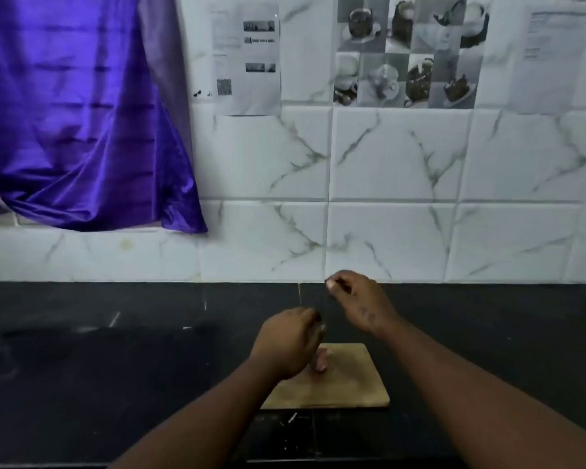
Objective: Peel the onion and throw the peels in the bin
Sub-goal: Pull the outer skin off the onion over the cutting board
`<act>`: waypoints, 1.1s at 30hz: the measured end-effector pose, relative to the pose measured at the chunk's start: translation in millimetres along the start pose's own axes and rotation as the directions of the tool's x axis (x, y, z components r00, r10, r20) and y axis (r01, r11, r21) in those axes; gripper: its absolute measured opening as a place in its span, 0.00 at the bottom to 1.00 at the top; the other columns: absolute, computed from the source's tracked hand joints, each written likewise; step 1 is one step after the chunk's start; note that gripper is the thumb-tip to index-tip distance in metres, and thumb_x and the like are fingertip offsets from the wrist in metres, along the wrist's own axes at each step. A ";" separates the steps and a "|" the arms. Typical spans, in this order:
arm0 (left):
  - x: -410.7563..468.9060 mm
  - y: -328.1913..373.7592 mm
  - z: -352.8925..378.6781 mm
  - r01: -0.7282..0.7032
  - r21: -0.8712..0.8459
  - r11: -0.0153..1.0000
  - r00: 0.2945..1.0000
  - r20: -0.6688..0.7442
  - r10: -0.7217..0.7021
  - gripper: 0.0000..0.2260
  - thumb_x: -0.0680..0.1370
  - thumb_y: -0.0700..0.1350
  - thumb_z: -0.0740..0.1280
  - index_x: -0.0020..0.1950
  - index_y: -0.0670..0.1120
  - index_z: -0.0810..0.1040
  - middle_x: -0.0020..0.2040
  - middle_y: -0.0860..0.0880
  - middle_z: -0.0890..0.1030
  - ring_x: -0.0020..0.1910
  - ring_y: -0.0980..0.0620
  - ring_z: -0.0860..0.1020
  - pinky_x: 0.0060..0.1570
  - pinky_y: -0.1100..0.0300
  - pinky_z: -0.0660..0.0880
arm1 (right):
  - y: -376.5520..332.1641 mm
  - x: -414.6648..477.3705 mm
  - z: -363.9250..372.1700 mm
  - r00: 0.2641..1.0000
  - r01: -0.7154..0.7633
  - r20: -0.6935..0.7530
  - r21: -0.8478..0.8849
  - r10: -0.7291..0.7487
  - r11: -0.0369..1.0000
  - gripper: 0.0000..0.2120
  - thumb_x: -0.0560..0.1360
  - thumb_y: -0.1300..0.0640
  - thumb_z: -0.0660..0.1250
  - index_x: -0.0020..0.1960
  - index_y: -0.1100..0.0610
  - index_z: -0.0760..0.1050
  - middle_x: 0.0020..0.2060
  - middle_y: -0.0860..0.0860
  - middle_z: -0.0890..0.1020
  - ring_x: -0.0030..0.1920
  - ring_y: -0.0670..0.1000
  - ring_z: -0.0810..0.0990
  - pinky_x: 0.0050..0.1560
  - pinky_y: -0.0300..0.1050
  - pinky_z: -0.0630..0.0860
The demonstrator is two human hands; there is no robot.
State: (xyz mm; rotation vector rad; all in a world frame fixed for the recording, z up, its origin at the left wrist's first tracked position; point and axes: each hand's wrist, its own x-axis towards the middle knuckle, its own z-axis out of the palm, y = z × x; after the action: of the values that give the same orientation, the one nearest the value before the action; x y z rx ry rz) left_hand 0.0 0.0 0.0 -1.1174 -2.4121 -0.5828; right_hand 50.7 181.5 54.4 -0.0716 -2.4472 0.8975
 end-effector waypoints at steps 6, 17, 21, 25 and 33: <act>-14.1 -17.1 48.6 0.049 -0.039 0.998 0.986 0.160 -0.042 0.25 0.77 0.70 0.63 0.65 0.55 0.76 0.58 0.55 0.80 0.57 0.54 0.77 0.54 0.55 0.75 | 56.4 -10.8 33.2 0.964 -0.086 0.260 0.150 0.045 0.985 0.07 0.82 0.52 0.67 0.53 0.52 0.83 0.47 0.47 0.86 0.46 0.47 0.84 0.45 0.42 0.80; 27.1 -22.0 81.9 0.173 -0.807 0.565 0.942 -0.032 -0.334 0.09 0.77 0.45 0.78 0.57 0.51 0.86 0.49 0.49 0.88 0.50 0.49 0.86 0.52 0.43 0.84 | 89.7 12.8 60.3 0.983 -0.170 0.170 0.711 0.069 0.683 0.13 0.83 0.55 0.64 0.57 0.62 0.83 0.50 0.63 0.86 0.45 0.55 0.85 0.45 0.49 0.83; 36.6 -28.0 88.7 0.050 -0.890 0.452 0.910 -0.146 -0.387 0.10 0.75 0.42 0.80 0.55 0.48 0.87 0.51 0.44 0.86 0.51 0.41 0.86 0.52 0.42 0.85 | 95.8 15.3 64.4 0.989 -0.109 0.144 0.826 -0.019 0.553 0.13 0.77 0.66 0.70 0.62 0.65 0.80 0.55 0.62 0.86 0.54 0.57 0.86 0.51 0.49 0.84; 33.2 -28.2 86.3 -0.012 -0.872 0.490 0.910 -0.212 -0.355 0.10 0.75 0.39 0.79 0.55 0.47 0.88 0.51 0.47 0.86 0.50 0.48 0.86 0.49 0.58 0.82 | 101.3 14.8 67.9 0.987 -0.083 0.140 0.861 -0.078 0.501 0.20 0.68 0.70 0.75 0.59 0.64 0.81 0.56 0.60 0.87 0.57 0.57 0.86 0.56 0.49 0.83; 20.5 -18.8 77.9 -0.029 -0.792 0.610 0.926 -0.251 -0.282 0.10 0.74 0.36 0.79 0.53 0.47 0.88 0.50 0.48 0.84 0.50 0.54 0.84 0.49 0.67 0.79 | 102.9 -0.5 65.9 0.988 -0.102 0.145 0.857 -0.047 0.506 0.20 0.65 0.68 0.78 0.57 0.61 0.81 0.54 0.59 0.87 0.55 0.57 0.86 0.55 0.52 0.83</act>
State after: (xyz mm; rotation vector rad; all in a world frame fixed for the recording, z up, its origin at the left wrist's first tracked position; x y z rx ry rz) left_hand -41.8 42.7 -57.1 -0.9902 -1.9059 -1.8653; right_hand 5.4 222.8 -51.3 0.3373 -1.8114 2.1131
